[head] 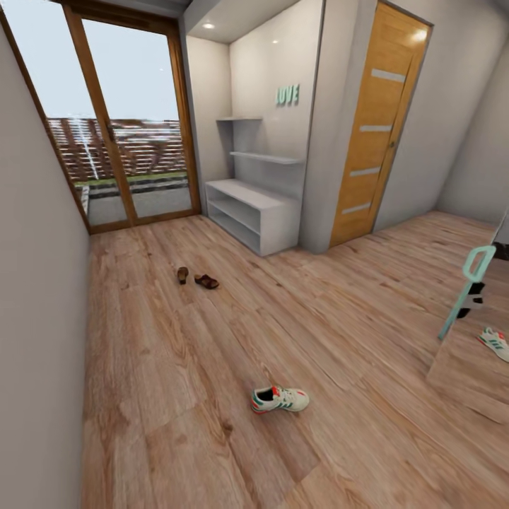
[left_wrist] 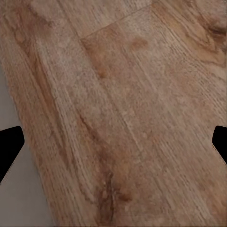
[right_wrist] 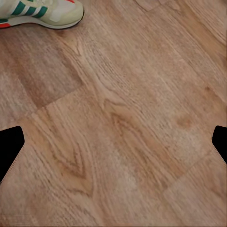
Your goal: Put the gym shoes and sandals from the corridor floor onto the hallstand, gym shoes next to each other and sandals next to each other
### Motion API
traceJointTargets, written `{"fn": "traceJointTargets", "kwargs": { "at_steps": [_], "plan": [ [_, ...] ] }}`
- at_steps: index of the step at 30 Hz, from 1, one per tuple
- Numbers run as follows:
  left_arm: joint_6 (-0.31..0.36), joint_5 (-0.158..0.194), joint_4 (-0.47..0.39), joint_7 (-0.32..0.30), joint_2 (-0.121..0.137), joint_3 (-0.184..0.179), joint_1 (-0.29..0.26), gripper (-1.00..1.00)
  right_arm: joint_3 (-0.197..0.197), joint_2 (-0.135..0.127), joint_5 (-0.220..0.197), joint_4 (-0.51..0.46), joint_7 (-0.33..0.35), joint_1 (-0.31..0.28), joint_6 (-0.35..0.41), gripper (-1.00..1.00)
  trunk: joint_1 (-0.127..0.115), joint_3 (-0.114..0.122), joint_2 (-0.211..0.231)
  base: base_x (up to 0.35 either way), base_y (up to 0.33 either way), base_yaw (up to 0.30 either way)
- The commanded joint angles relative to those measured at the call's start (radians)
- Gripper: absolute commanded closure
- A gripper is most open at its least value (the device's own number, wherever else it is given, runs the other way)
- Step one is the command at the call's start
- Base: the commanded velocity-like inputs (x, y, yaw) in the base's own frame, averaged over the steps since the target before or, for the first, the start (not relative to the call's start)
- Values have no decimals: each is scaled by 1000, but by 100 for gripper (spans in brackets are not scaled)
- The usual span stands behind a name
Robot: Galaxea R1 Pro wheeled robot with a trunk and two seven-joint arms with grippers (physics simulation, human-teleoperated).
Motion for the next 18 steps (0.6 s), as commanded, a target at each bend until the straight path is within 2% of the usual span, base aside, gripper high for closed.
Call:
{"fn": "traceJointTargets", "kwargs": {
  "at_steps": [1,18],
  "plan": [
    [-3,5,1,0,0,-1,-1,-100,-3,0,5,1,1,-1,-3,-100,0,-1,0,267,0,0],
    [-3,5,0,0,0,-1,-1,-100,-3,0,5,1,1,-1,-3,-100,0,-1,0,182,0,0]
  ]
}}
